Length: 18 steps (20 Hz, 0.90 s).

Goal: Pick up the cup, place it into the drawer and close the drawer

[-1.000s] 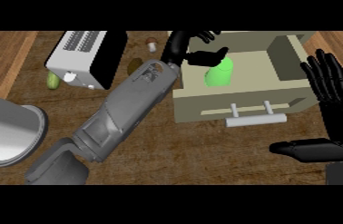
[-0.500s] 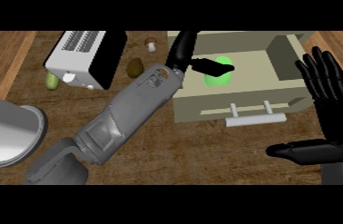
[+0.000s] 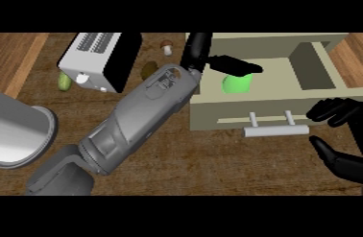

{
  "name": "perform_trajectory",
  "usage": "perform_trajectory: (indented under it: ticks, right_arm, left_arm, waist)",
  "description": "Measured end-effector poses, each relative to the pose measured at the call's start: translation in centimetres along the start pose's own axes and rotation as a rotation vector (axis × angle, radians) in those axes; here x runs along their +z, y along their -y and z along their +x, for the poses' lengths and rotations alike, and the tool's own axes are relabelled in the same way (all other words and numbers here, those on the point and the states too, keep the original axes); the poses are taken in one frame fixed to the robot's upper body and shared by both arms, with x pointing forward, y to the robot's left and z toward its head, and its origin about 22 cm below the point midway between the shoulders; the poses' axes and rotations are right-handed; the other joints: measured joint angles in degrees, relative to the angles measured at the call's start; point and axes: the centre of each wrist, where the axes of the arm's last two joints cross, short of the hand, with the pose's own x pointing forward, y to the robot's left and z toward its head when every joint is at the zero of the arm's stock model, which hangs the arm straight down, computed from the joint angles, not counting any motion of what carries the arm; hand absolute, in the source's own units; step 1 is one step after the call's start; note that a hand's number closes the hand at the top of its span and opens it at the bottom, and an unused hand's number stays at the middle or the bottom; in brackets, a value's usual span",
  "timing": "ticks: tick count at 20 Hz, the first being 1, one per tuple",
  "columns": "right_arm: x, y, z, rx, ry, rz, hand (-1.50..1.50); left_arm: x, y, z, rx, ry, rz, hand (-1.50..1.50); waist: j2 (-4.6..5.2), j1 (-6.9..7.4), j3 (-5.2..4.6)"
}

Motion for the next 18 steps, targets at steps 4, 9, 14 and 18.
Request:
perform_trajectory:
  ticks: [4, 9, 14, 18]
  right_arm:
    - [0.7, 0.2, 0.9, 0.096, -0.040, 0.084, 1.50]
    - [1.0, -0.7, 1.5, 0.222, -0.094, 0.126, 1.50]
    - [0.6, -2.2, 0.8, 0.327, -0.147, 0.110, 1.50]
    - [-0.1, -3.3, -0.4, 0.395, -0.172, 0.106, 1.50]
  left_arm:
    - [-0.9, -1.1, 1.1, 0.035, -0.002, 0.026, -1.50]
    - [-1.0, -3.5, 1.5, 0.073, -0.014, 0.064, -1.50]
    - [-0.5, -7.0, 2.3, 0.095, -0.019, 0.097, -1.50]
    - [1.1, -9.8, 1.8, 0.111, -0.022, 0.121, -1.50]
  waist:
    - [-0.30, 1.25, -0.02]
    - [-0.55, 2.47, -0.05]
    - [-0.74, 3.50, -0.04]
    - [-0.68, 3.75, -0.04]
